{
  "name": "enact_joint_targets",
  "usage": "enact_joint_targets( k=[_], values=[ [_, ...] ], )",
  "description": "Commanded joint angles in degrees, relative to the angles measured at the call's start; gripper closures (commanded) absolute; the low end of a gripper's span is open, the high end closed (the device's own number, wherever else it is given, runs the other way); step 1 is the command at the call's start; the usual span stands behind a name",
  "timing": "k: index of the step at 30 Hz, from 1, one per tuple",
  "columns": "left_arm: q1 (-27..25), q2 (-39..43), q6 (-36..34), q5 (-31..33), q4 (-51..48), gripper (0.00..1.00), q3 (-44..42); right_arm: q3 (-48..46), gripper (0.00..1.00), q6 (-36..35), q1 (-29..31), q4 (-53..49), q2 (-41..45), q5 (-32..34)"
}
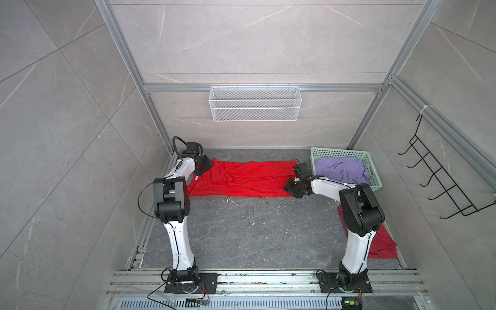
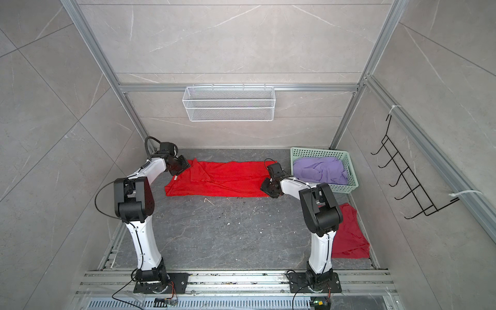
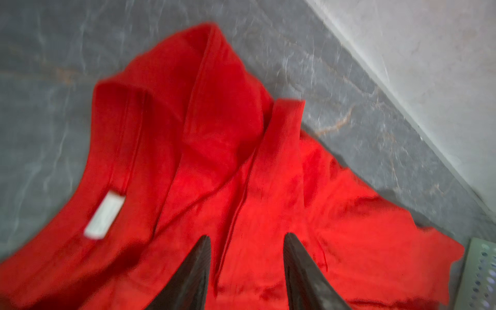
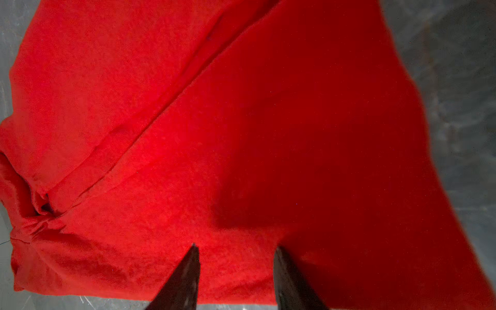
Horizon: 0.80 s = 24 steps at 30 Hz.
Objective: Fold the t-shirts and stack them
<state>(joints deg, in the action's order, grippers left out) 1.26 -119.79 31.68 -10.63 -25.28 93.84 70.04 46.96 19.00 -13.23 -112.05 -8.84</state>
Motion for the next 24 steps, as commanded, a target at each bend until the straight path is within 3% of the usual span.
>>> enact_joint_targets(
  k=[1,8,14,24],
  values=[
    [-0.17,3.77,2.53,-3.29,0.21,0.55,-4.65,-1.85,0.53,1.03,-0.09,-1.79,0.08,1.19],
    [-1.17,3.20,3.73,-4.03,0.71,0.57,-8.32,-2.86,0.53,1.22,-0.07,-1.27,0.52,1.02],
    [-1.65,0.49,5.29,-4.98,2.58,0.66,-7.43,-3.59,0.53,1.12,-0.09,-1.35,1.17,1.27],
    [-2.47,-1.13,6.11,-5.82,3.87,1.00,-6.05,-3.92,0.53,0.68,-0.35,-2.05,1.75,1.77]
  ],
)
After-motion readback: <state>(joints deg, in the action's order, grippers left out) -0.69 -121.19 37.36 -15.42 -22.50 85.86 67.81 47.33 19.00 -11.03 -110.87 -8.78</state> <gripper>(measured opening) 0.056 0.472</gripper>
